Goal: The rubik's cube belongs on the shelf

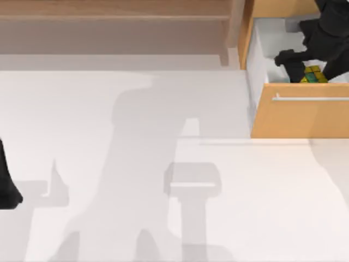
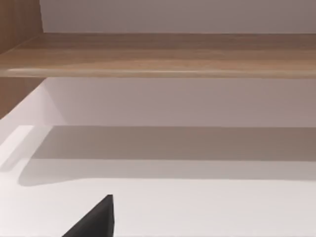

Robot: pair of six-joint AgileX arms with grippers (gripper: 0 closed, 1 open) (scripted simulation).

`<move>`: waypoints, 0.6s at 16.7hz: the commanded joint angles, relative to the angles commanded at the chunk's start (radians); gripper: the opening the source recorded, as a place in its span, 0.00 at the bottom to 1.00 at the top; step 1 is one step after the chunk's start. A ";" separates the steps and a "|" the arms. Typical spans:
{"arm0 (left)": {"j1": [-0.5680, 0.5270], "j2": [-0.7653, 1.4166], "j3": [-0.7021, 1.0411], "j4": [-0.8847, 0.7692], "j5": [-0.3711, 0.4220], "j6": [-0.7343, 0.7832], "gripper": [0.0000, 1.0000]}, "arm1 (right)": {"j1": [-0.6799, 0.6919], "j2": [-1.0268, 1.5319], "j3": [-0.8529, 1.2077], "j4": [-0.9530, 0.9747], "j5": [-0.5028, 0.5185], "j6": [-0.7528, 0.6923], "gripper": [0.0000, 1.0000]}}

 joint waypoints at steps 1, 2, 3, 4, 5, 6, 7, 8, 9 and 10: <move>0.000 0.000 0.000 0.000 0.000 0.000 1.00 | 0.000 0.000 0.000 0.000 0.000 0.000 0.00; 0.000 0.000 0.000 0.000 0.000 0.000 1.00 | 0.000 0.000 0.000 0.000 0.000 0.000 0.00; 0.000 0.000 0.000 0.000 0.000 0.000 1.00 | 0.000 0.000 0.000 0.000 0.000 0.000 0.00; 0.000 0.000 0.000 0.000 0.000 0.000 1.00 | 0.000 0.000 0.000 0.000 0.000 0.000 0.00; 0.000 0.000 0.000 0.000 0.000 0.000 1.00 | 0.000 0.000 0.000 0.000 0.000 0.000 0.00; 0.000 0.000 0.000 0.000 0.000 0.000 1.00 | 0.003 -0.001 0.000 0.000 0.000 0.001 0.00; 0.000 0.000 0.000 0.000 0.000 0.000 1.00 | 0.004 -0.002 -0.001 -0.002 0.001 -0.001 0.00; 0.000 0.000 0.000 0.000 0.000 0.000 1.00 | 0.005 -0.010 -0.006 -0.010 0.010 -0.012 0.00; 0.000 0.000 0.000 0.000 0.000 0.000 1.00 | 0.009 -0.025 -0.012 -0.023 0.023 -0.029 0.00; 0.000 0.000 0.000 0.000 0.000 0.000 1.00 | 0.012 -0.045 -0.014 -0.037 0.041 -0.051 0.00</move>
